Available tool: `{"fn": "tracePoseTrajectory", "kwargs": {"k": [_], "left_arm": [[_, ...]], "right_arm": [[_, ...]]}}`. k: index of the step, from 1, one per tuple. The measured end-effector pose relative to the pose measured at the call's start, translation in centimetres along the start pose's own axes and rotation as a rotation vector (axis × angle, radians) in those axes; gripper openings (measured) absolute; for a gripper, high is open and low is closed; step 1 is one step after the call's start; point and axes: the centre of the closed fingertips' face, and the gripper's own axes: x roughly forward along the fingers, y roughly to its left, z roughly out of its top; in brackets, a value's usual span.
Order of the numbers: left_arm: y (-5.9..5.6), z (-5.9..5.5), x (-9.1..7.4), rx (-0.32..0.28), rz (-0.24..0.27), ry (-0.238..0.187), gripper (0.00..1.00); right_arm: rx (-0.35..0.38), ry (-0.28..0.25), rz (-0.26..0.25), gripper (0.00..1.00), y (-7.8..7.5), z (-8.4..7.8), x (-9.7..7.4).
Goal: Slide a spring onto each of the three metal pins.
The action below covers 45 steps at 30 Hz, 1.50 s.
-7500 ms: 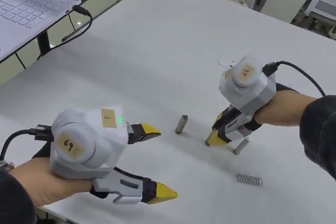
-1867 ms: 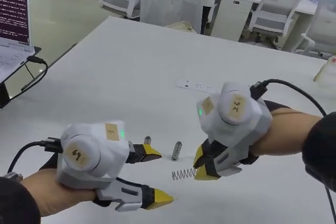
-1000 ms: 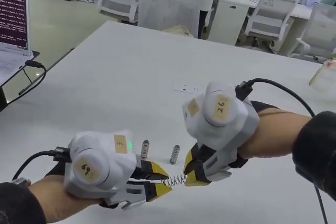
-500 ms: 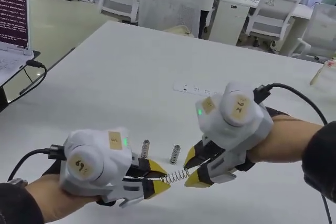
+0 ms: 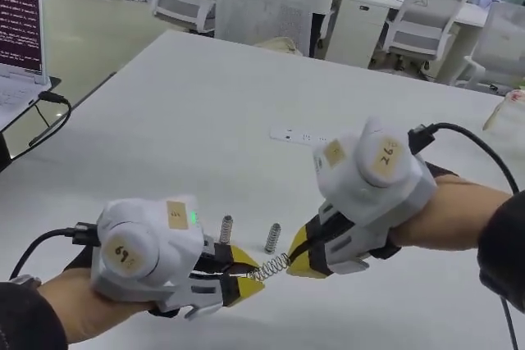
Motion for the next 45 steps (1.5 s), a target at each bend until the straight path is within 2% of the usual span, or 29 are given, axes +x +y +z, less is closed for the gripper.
{"fn": "tracePoseTrajectory", "kwargs": {"k": [7, 10, 15, 17, 20, 23, 33, 45], "left_arm": [[0.0, 0.0, 0.0, 0.003, 0.000, 0.000, 0.02], [0.0, 0.1, 0.0, 0.002, -0.002, -0.007, 0.02], [-0.1, 0.3, 0.1, -0.001, -0.006, -0.018, 0.02], [-0.1, 0.3, 0.0, 0.001, -0.005, -0.019, 0.02], [-0.1, 0.4, 0.0, -0.002, -0.007, -0.026, 0.02], [0.0, 0.6, -0.1, -0.008, -0.004, -0.037, 0.02], [0.2, 1.2, -0.3, -0.037, -0.004, -0.069, 0.02], [0.3, 1.5, -0.3, -0.047, 0.001, -0.084, 0.02]], "right_arm": [[-0.030, -0.010, 0.004, 0.04, 0.3, 1.1, -0.1], [-0.036, -0.009, 0.005, 0.09, 0.2, 1.3, -0.1], [-0.045, -0.018, 0.011, 0.10, 0.1, 2.0, 0.1], [-0.039, -0.033, 0.022, 0.10, 0.3, 2.2, 0.2], [-0.039, -0.029, 0.025, 0.11, 0.3, 2.0, 0.5], [-0.017, -0.056, 0.039, 0.11, 0.4, 2.0, 0.6], [0.012, -0.094, 0.041, 0.10, 0.1, 2.2, 0.9], [0.003, -0.086, 0.046, 0.09, 0.1, 2.2, 1.1]]}}
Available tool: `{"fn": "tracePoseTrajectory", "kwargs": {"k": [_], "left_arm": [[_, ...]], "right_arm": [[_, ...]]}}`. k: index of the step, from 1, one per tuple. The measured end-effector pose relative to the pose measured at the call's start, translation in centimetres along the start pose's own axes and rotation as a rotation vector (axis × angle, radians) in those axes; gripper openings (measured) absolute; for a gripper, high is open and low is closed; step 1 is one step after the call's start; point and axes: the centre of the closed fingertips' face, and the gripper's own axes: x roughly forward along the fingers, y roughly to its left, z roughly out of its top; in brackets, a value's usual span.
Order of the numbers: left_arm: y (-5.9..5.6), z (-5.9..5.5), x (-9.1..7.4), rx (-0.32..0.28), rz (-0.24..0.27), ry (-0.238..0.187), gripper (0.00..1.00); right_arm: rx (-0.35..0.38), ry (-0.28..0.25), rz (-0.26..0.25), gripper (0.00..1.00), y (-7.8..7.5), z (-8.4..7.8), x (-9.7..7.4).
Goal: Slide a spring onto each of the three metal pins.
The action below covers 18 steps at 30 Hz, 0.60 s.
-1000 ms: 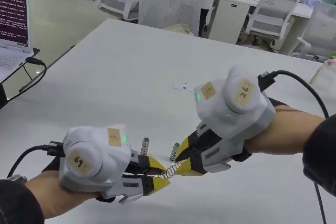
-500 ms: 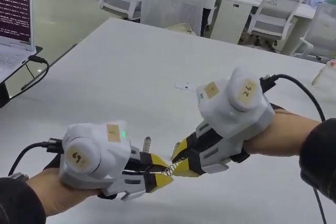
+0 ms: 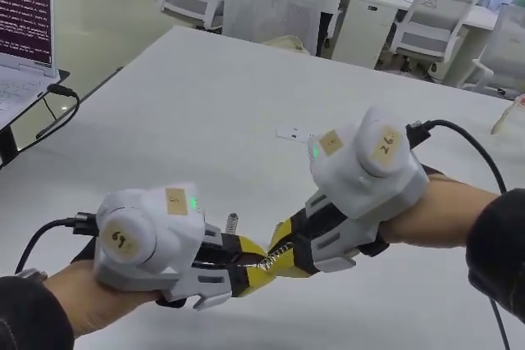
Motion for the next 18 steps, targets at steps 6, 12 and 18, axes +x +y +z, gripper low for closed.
{"fn": "tracePoseTrajectory", "kwargs": {"k": [6, 12, 18], "left_arm": [[-0.26, 0.09, 0.22, 0.012, -0.004, 0.001, 0.03], [-0.29, 0.20, 0.35, 0.019, -0.004, 0.003, 0.03], [-0.20, -0.39, 0.21, 0.026, 0.000, 0.023, 0.06]], "right_arm": [[-0.007, 0.034, 0.007, 0.08, 0.19, -0.12, -0.08], [-0.018, 0.082, 0.017, 0.08, 0.21, -0.19, -0.17], [-0.021, 0.117, 0.020, 0.08, -0.05, -0.50, -0.51]]}}
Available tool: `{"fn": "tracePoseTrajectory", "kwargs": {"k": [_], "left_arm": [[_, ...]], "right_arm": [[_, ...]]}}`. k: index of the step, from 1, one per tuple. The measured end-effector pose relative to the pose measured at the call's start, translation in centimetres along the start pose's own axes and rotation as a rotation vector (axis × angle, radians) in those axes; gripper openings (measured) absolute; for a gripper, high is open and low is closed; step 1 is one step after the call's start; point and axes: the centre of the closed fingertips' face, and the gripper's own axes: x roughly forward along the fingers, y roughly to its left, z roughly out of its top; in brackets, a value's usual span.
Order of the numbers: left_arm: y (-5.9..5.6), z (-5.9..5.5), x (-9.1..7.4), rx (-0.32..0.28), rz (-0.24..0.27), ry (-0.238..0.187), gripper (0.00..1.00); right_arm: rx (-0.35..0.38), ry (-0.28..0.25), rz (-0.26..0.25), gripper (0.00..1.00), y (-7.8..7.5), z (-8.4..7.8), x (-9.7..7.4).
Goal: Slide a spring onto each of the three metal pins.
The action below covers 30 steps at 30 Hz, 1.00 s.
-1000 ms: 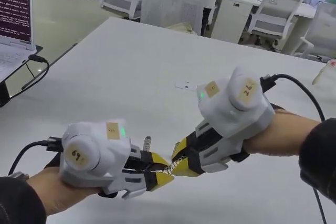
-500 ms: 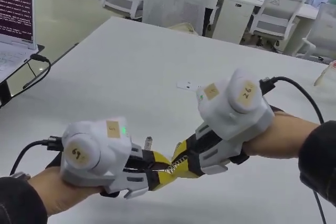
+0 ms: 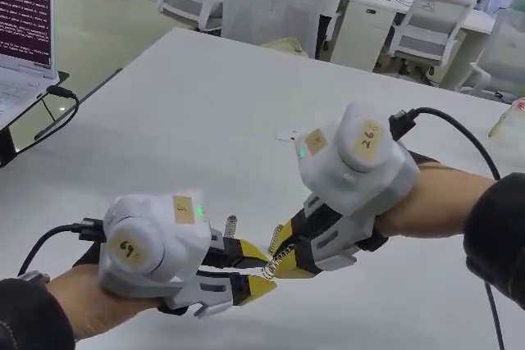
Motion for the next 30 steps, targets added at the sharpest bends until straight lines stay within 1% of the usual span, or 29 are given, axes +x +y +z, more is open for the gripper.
{"fn": "tracePoseTrajectory", "kwargs": {"k": [4, 7, 10, 12, 13, 14, 15, 20, 26, 30], "left_arm": [[0.1, -0.3, -0.3, -0.003, 0.006, 0.004, 0.07], [0.4, -0.4, -0.6, 0.000, 0.016, 0.004, 0.06], [0.4, -0.1, -0.7, -0.001, 0.019, -0.011, 0.05], [0.3, 0.3, -0.6, 0.008, 0.015, -0.025, 0.05], [0.2, 0.6, -0.5, 0.011, 0.009, -0.027, 0.05], [-0.1, 0.8, -0.4, 0.014, -0.010, -0.036, 0.06], [-0.2, 0.9, -0.2, 0.018, -0.010, -0.036, 0.06], [-0.7, 0.5, 0.1, 0.032, -0.031, -0.017, 0.06], [-0.6, 0.5, 0.1, 0.032, -0.030, -0.016, 0.05], [-0.8, 0.4, 0.2, 0.031, -0.036, -0.014, 0.05]], "right_arm": [[0.008, 0.026, -0.005, 0.08, -0.3, -0.8, -0.3], [0.014, 0.058, -0.015, 0.08, -0.8, -2.0, -0.5], [0.025, 0.071, -0.019, 0.08, -1.0, -2.6, -0.7], [0.029, 0.072, -0.018, 0.08, -1.0, -2.5, -0.7], [0.028, 0.069, -0.017, 0.08, -1.0, -2.4, -0.7], [0.027, 0.069, -0.016, 0.08, -0.9, -2.3, -0.7], [0.022, 0.067, -0.016, 0.08, -0.9, -2.0, -0.6], [0.008, 0.048, -0.010, 0.08, -0.8, -1.0, -0.5], [0.000, 0.054, -0.009, 0.08, -0.8, -0.9, -0.4], [-0.003, 0.059, -0.008, 0.08, -0.7, -0.9, -0.3]]}}
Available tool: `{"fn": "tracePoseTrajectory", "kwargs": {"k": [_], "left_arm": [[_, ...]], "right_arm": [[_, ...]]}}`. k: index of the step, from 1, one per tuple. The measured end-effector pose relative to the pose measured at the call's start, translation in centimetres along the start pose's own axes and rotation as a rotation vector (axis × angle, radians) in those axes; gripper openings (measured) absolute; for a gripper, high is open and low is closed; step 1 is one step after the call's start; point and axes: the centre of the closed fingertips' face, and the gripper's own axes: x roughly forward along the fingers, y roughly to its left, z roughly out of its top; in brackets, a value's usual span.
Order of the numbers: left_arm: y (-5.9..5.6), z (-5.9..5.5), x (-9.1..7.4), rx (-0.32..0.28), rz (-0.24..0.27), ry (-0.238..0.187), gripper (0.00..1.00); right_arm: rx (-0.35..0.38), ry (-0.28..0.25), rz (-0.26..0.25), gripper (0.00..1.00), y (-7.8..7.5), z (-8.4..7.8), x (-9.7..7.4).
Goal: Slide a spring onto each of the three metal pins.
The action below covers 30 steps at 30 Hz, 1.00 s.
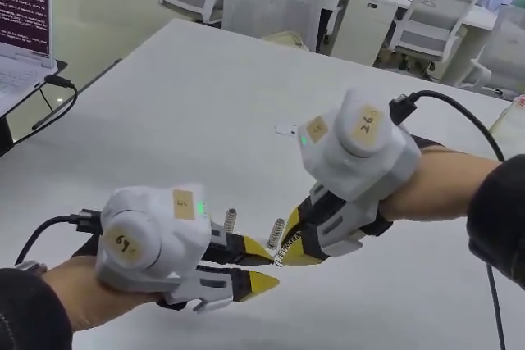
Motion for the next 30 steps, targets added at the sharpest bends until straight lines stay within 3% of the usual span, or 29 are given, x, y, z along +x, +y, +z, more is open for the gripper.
{"fn": "tracePoseTrajectory", "kwargs": {"k": [8, 16, 21, 30], "left_arm": [[-0.1, -0.1, 0.2, -0.003, -0.007, 0.006, 0.06], [0.4, -0.3, -0.4, -0.019, 0.015, -0.002, 0.09], [0.6, -0.8, -0.8, -0.035, 0.024, 0.005, 0.14], [1.2, -2.1, -1.7, -0.123, 0.060, 0.012, 0.34]], "right_arm": [[0.000, 0.014, 0.006, 0.08, 0.0, -0.3, 0.0], [0.025, 0.051, -0.021, 0.08, -1.4, -2.2, -1.2], [0.048, 0.062, -0.049, 0.08, -2.6, -3.4, -2.7], [0.094, 0.066, -0.089, 0.08, -4.3, -4.9, -4.2]]}}
